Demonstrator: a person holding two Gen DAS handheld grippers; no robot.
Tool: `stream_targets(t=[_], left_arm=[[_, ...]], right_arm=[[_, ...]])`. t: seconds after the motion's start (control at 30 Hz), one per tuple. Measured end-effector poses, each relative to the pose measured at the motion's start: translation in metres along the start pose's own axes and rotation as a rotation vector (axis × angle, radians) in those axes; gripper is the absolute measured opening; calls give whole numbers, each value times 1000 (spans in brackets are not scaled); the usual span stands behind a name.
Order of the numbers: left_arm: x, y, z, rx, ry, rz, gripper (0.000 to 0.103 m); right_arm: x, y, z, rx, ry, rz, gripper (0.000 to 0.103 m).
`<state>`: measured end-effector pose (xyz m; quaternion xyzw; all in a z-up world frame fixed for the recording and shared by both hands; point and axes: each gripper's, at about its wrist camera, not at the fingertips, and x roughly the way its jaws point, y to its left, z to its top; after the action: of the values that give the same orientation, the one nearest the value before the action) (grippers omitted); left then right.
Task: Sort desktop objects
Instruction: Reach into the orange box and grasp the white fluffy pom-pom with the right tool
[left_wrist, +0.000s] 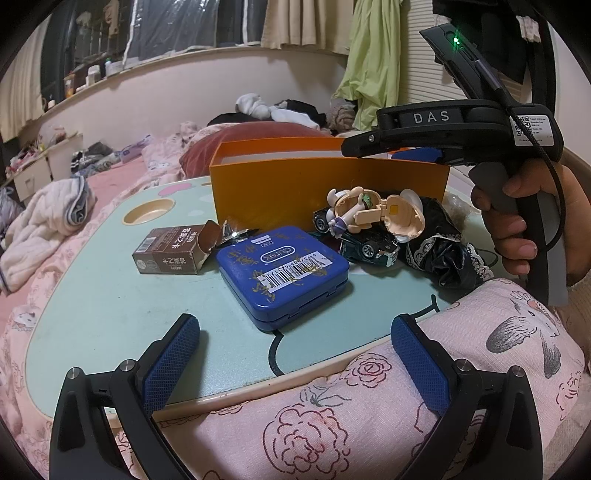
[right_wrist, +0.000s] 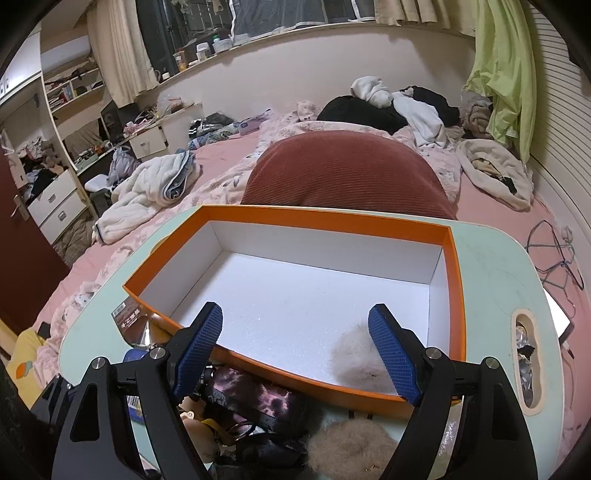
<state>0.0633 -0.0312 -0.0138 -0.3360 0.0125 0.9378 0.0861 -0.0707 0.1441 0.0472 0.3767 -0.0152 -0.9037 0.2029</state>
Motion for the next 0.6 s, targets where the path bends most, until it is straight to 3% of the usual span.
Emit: stream_targets(t=[0.6], left_arm=[[0,0,-1,0,-1,-1,103]], right_arm=[[0,-2,-1,5,7,-1,81]])
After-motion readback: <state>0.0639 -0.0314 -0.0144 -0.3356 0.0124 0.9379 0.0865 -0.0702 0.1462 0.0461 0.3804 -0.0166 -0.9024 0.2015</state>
